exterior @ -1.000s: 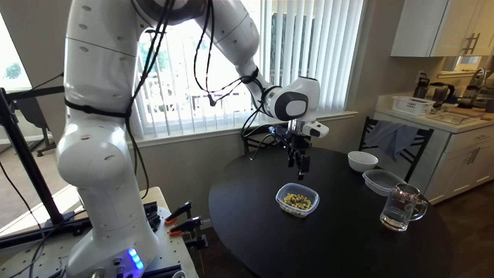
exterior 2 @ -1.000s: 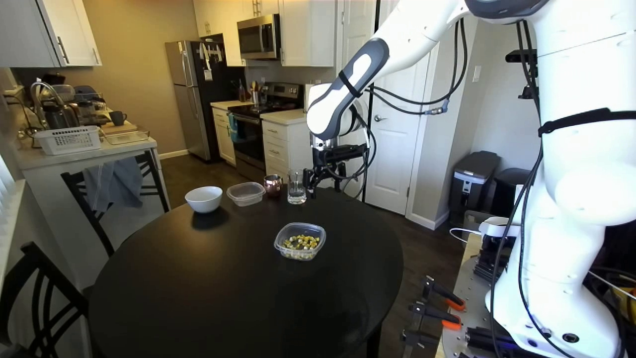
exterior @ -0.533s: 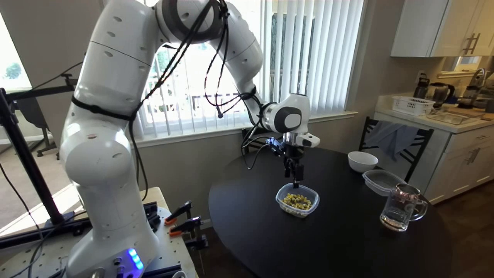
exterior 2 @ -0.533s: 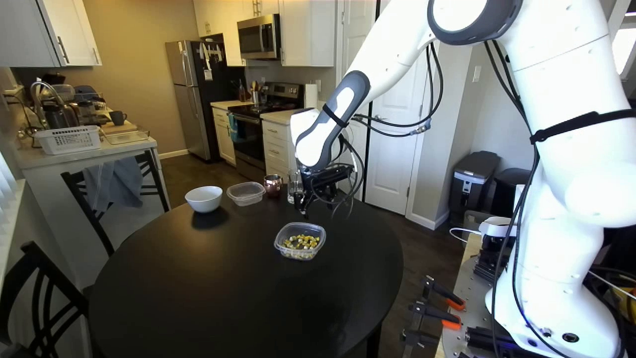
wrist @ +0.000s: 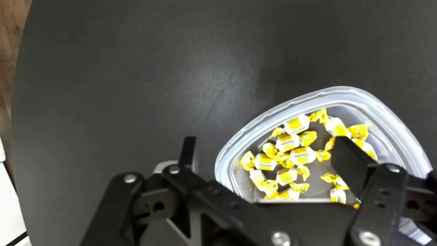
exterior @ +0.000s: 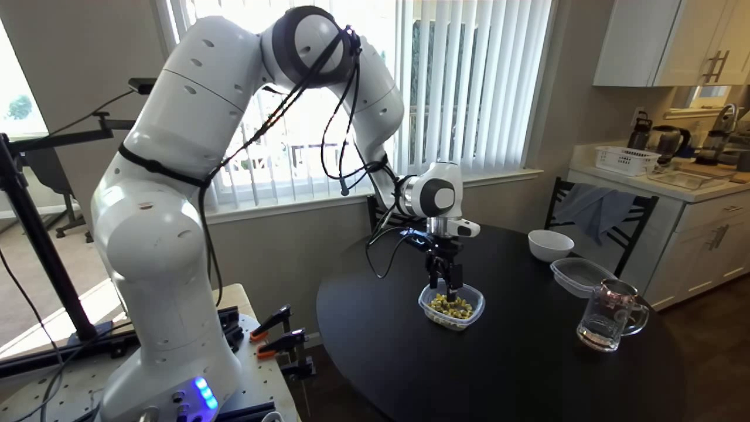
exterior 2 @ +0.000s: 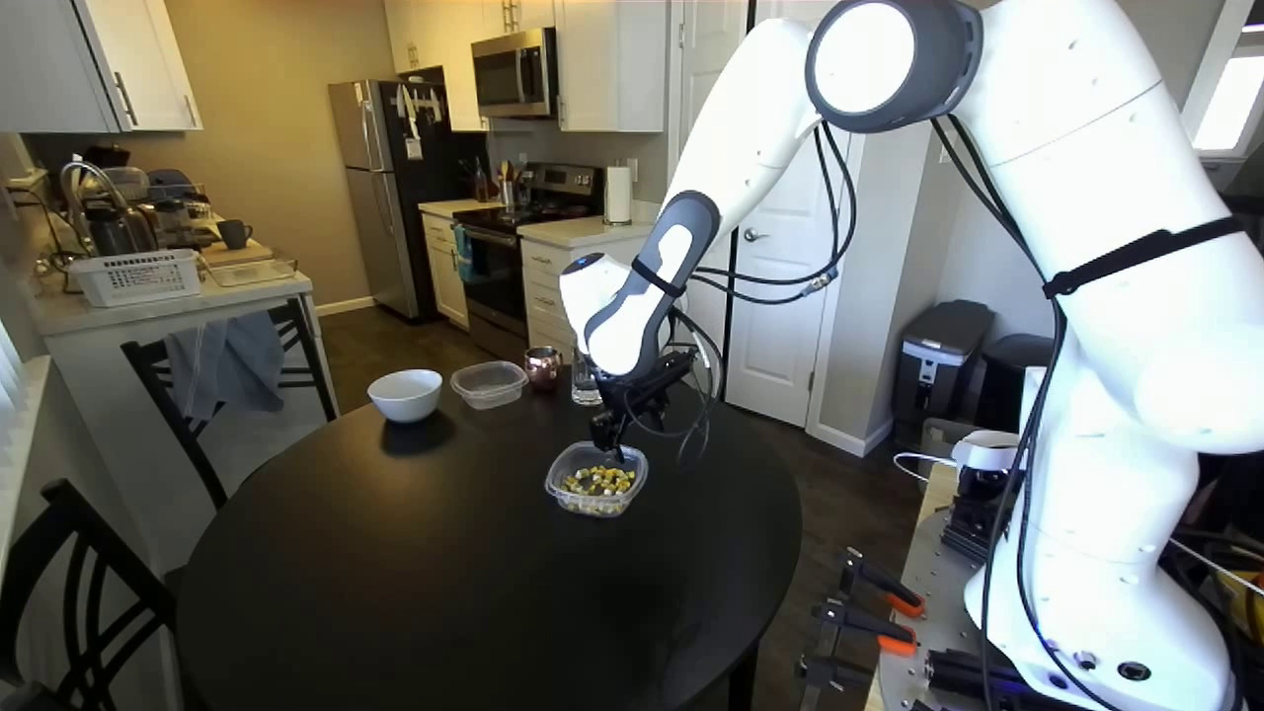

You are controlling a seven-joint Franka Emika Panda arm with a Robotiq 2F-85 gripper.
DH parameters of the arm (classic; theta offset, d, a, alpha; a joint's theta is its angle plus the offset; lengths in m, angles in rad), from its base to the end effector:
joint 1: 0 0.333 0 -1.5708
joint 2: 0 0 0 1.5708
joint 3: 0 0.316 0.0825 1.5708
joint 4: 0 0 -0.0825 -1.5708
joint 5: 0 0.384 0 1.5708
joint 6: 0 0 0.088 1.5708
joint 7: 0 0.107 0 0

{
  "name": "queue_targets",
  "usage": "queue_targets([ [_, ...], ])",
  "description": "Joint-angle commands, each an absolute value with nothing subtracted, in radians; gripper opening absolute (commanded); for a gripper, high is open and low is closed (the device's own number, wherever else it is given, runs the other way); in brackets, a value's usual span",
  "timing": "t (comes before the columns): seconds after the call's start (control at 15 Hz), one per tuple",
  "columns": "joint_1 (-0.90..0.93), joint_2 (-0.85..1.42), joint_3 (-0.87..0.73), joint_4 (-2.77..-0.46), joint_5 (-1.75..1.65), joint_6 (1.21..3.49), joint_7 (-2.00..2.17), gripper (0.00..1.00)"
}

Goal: Pour out the contents from the bowl

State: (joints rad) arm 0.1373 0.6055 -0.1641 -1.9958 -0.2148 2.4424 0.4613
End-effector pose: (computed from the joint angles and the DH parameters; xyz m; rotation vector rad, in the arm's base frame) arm 0.5872 -0.0168 0.1440 2.8584 -0.4184 -0.1536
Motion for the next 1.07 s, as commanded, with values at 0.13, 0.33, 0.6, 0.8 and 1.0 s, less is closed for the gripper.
queue_targets([
  [0.13, 0.141, 0.607, -0.169, -1.992, -0.21, 2.441, 0.457, 1.0],
  [0.33, 0.141, 0.607, -0.169, -1.992, -0.21, 2.441, 0.457, 1.0],
  [0.6, 0.163, 0.635, -0.147, -1.968, -0.26, 2.483, 0.381, 1.0],
  [0.8, 0.232, 0.63, -0.152, -1.955, -0.341, 2.485, 0.373, 1.0],
  [1.0, 0.282, 0.692, -0.165, -1.879, -0.438, 2.483, 0.361, 1.0],
])
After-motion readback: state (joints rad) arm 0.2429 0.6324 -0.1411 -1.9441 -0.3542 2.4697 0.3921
